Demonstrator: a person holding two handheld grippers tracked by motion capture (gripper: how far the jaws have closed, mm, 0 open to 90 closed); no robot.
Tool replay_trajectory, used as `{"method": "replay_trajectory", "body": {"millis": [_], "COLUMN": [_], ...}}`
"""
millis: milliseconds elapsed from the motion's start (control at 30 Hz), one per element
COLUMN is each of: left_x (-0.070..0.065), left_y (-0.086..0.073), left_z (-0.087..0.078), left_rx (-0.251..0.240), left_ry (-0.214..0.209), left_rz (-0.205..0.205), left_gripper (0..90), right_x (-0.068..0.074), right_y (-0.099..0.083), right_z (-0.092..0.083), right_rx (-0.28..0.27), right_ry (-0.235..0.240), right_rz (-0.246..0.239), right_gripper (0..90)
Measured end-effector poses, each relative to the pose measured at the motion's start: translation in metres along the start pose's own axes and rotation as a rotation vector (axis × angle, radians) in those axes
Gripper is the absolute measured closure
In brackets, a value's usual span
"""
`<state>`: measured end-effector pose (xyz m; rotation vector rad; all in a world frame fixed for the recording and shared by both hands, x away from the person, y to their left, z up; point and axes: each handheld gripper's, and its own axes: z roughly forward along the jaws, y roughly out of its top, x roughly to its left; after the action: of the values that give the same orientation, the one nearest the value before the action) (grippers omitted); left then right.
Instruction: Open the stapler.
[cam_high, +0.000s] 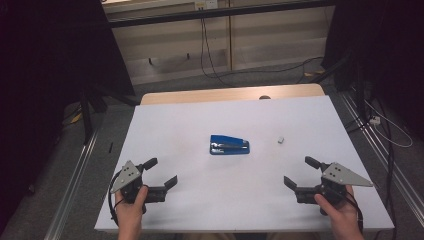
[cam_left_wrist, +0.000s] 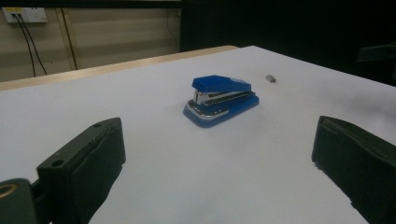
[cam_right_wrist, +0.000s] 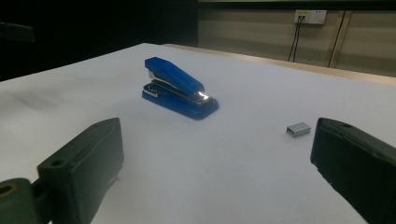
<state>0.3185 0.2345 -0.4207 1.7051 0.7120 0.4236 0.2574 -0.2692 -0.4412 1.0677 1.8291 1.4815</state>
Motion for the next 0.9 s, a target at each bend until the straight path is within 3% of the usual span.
{"method": "replay_trajectory", "body": {"millis": [233,600,633,900], "left_x": [0.0,0.003,0.003,0.002], "left_y": [0.002,0.011,0.013,0.02], "left_z": [0.006,0.017,0.021,0.043], "left_rx": [0.005,-0.032,-0.047,-0.033], "left_ry": [-0.015,-0.017,-0.021,-0.039], "left_rz": [0.02,-0.009,-0.013,0.001], "left_gripper": [2.7,2.1,1.9,2.0], "right_x": [-0.001,-0.006,-0.007,-0.01], "right_y": [0.0,0.0,0.001,0.006], "right_z": [0.001,0.01,0.012,0.026], "right_rx": [0.005,0.023,0.027,0.046], "right_ry": [-0.001,-0.018,-0.019,-0.023], "right_rz": [-0.005,-0.017,-0.016,-0.05], "right_gripper": [2.9,2.8,2.9,3.2]}}
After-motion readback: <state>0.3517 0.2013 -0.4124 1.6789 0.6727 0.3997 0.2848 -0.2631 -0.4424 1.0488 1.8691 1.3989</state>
